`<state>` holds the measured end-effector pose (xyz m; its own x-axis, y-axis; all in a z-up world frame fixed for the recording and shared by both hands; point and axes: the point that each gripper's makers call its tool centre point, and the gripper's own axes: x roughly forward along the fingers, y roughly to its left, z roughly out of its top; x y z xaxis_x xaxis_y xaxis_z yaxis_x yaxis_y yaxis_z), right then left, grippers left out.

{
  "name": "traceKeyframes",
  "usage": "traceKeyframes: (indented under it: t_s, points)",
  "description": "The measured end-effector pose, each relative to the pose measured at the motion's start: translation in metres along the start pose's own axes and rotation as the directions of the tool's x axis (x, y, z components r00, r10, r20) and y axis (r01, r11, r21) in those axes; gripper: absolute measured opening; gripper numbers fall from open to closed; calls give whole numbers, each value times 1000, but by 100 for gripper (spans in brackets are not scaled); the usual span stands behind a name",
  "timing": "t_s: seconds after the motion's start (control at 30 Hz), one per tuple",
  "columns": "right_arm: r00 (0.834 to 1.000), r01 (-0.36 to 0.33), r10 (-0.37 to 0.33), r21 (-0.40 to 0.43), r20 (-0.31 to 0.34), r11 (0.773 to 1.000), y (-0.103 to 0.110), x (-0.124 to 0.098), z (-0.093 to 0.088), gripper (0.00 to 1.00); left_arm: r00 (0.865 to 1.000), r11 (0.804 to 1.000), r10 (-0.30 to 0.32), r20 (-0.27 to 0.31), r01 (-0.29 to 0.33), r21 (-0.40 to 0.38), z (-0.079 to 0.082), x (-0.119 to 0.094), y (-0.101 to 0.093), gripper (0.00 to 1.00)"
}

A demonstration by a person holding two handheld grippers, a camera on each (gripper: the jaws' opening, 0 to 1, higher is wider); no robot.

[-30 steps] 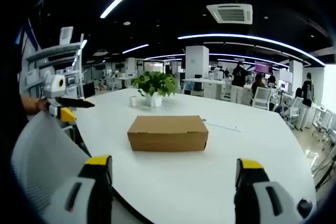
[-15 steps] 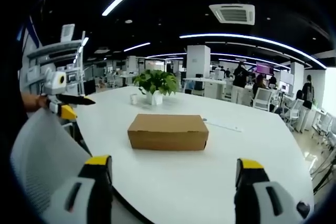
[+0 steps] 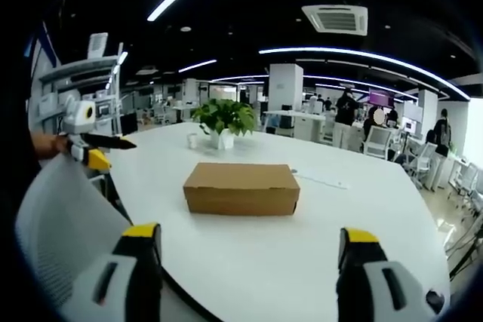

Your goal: Operate the shoe box by opening the lid, removing the specified soft item, and placing it in the target area until the item is outside and the box remains undamaged.

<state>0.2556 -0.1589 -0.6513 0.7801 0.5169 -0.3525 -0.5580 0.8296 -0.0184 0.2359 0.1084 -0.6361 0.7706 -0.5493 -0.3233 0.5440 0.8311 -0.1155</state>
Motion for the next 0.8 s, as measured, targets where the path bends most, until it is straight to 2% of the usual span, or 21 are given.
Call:
traceKeyframes:
  t_s: [0.4,0.8]
  points:
    - [1000,3,-3,1,-13,1000,-1,-1,1,98,1000,1000,24,-7,-24,-21,7,0,6,100]
    - [999,-29,28,-31,-30,999,-4,3,7,97,999,999,31,-21,-31,-8,22,5,6,100]
